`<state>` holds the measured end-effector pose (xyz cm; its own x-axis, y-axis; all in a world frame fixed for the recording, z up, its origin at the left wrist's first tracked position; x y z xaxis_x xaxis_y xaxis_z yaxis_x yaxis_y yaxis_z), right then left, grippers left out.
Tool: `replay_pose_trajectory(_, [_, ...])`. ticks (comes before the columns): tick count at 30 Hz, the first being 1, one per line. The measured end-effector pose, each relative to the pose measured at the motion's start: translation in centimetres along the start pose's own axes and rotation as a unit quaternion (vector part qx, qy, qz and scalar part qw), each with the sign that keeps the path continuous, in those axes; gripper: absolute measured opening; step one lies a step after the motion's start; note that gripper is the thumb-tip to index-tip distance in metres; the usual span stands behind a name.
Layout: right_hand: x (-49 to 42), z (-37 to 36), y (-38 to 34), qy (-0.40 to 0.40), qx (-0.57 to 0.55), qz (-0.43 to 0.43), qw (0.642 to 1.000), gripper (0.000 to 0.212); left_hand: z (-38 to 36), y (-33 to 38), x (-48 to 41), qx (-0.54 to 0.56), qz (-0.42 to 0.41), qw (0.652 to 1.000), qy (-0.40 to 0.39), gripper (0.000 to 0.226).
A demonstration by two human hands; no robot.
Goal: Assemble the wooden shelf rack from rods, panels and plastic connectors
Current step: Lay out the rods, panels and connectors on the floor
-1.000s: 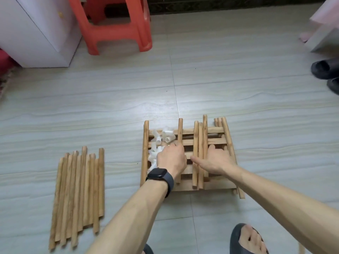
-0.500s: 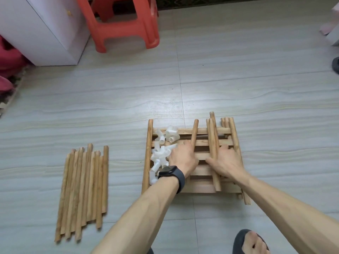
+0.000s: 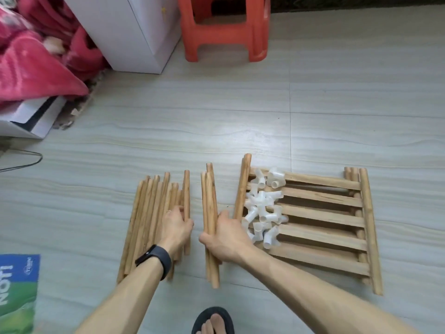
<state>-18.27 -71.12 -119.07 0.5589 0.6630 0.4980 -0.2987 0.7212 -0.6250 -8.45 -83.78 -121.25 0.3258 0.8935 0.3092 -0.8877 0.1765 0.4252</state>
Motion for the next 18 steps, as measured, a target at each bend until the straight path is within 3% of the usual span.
replay_pose_trajectory(5, [-1.9,-7.4,-1.3,0.03,0.005,-0.069,0.997,0.057,-2.2,-4.3,1.3,-0.056,-0.024,0.998,-0.029,0.049])
replay_pose_trajectory(8, [-2.3,-9.3,-1.3,0.03,0.032,-0.054,0.998,0.04,-1.4,-5.5,1.0,-0.051,-0.024,0.998,0.03,0.047])
replay_pose_trajectory(11, [-2.5,-9.6,-0.7,0.02,0.065,-0.045,0.997,0.04,-0.3,-7.4,0.3,-0.133,-0.032,0.987,0.084,0.058])
replay_pose_trajectory(14, [-2.4,-9.5,-0.3,0.012,0.06,-0.041,0.997,0.056,-0.4,-10.4,-0.6,-0.193,0.034,0.98,0.01,0.082])
replay_pose_trajectory(18, [-1.8,-10.2,-0.9,-0.034,0.05,-0.018,0.998,0.085,-1.2,-12.6,-0.8,-0.175,0.085,0.978,-0.076,0.092])
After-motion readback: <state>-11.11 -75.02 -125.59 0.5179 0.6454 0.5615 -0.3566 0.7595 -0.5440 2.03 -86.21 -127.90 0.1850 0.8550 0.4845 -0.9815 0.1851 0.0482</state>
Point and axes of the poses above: each hand's wrist, its own x-axis away from the middle knuckle, its own z-axis out of the back of the hand, y = z × x, the point moved 3 cm from there along -x, towards the middle knuckle, and after that the axes turned 10 degrees about y, right-handed, at the moved point
